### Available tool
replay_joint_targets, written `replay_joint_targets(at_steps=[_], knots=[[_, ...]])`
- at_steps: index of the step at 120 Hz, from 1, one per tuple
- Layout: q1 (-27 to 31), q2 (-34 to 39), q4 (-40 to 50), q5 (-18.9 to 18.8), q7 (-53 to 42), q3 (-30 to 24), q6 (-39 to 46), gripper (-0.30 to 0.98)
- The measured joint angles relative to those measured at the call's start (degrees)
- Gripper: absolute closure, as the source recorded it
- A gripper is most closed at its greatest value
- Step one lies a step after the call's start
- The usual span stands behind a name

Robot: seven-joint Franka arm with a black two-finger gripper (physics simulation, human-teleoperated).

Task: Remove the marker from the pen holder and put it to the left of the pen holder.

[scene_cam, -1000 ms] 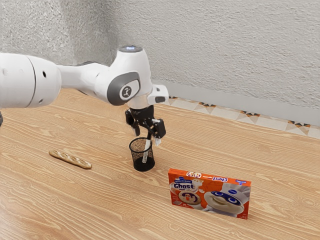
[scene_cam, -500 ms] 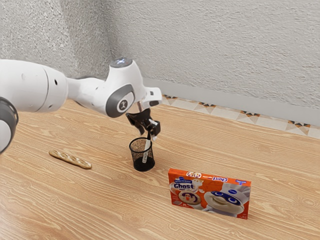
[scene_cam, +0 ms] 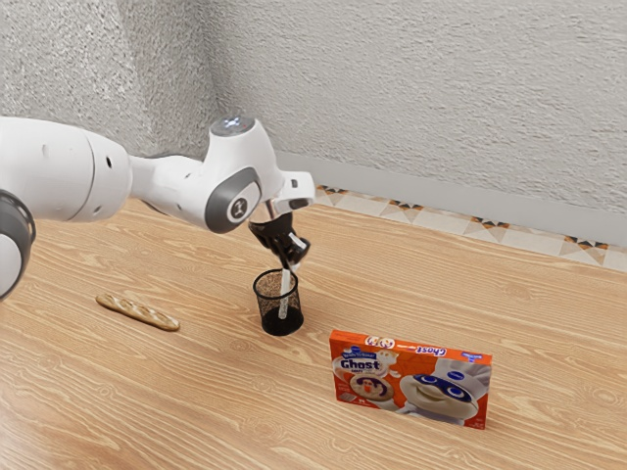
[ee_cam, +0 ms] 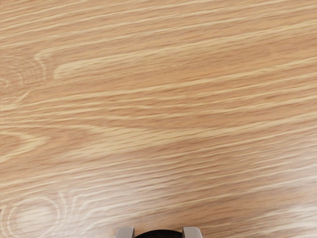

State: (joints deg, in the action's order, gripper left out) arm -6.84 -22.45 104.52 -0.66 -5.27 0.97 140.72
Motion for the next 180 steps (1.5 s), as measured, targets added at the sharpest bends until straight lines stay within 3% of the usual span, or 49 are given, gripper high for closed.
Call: replay_joint_targets(at_steps=[30, 60, 70, 79, 90, 101, 111, 122, 138, 152, 180], knots=[[0.8, 3.4, 2.1, -0.6, -0.2, -0.1, -0.1, 0.72], [2.7, 16.7, 4.9, -0.5, 0.7, -0.4, -1.5, 0.75], [7.7, 17.0, 3.1, 2.8, 1.1, -0.6, -2.0, 0.75], [15.1, 11.9, -2.9, 7.5, 1.3, -2.5, -3.6, 0.75], [28.2, 3.4, -9.4, 13.6, 1.6, -11.2, -5.8, 0.75], [45.4, -4.2, -12.1, 17.2, 1.8, -26.3, -7.1, 0.75], [55.6, -9.0, -13.0, 19.0, 2.1, -34.6, -7.8, 0.75], [62.4, -13.1, -12.7, 19.9, 2.2, -39.8, -8.2, 0.75], [69.4, -16.6, -10.3, 20.3, 2.2, -43.4, -8.7, 0.74], [71.7, -18.3, -9.3, 20.6, 1.9, -44.2, -9.0, 0.71], [72.0, -19.7, -8.9, 21.6, 0.3, -44.0, -9.6, 0.43]])
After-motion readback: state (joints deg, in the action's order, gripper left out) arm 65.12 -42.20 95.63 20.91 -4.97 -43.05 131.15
